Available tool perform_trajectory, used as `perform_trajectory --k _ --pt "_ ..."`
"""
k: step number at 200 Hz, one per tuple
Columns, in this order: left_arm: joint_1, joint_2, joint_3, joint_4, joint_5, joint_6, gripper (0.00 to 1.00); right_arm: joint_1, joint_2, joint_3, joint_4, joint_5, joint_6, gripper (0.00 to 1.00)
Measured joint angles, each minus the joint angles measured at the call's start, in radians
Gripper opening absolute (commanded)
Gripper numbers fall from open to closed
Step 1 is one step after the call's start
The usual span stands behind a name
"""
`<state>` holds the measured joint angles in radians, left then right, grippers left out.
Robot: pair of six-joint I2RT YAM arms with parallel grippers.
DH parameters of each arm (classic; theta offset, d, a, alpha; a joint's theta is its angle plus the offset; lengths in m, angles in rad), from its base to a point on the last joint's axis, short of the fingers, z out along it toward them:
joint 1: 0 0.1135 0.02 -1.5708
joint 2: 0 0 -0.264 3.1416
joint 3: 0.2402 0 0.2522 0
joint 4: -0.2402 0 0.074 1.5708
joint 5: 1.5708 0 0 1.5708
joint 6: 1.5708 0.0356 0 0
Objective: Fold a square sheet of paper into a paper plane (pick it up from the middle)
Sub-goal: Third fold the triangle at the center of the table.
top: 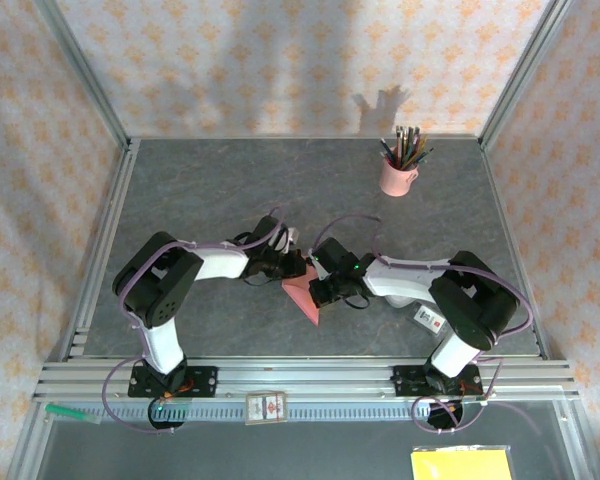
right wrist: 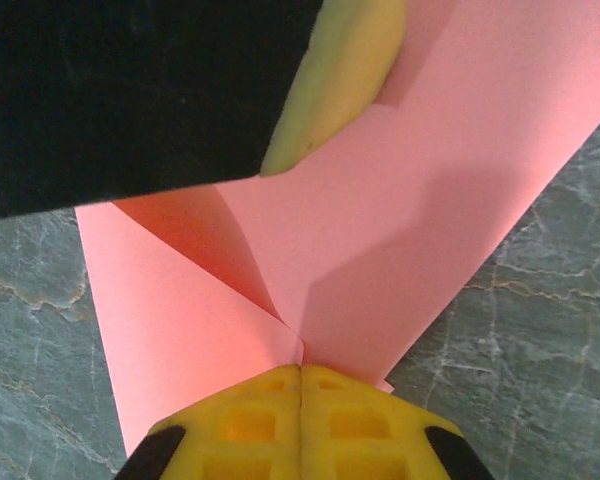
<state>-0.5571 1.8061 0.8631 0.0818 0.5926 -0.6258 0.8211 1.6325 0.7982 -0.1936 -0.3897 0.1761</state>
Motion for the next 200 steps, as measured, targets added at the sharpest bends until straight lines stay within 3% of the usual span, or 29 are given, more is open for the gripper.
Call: perform_trajectory --k 35,76,126,200 --pt "0.070 -0.074 0.008 -0.058 -0.021 0.003 0.16 -0.003 0.000 -0.001 0.009 0.000 0.015 0.00" --pt "0.105 -0.319 -0.121 -0.012 -0.046 -0.066 0.01 -0.018 0.011 0.001 0.039 -0.003 0.037 0.00" --pt "-0.059 -0.468 -0.368 0.124 -0.051 -0.258 0.00 -0.033 0.060 0.046 0.064 -0.003 0.052 0.00" --pt "-0.194 -0.396 -0.460 0.393 -0.051 -0.451 0.00 -0.033 0.076 0.061 0.072 -0.002 0.053 0.00"
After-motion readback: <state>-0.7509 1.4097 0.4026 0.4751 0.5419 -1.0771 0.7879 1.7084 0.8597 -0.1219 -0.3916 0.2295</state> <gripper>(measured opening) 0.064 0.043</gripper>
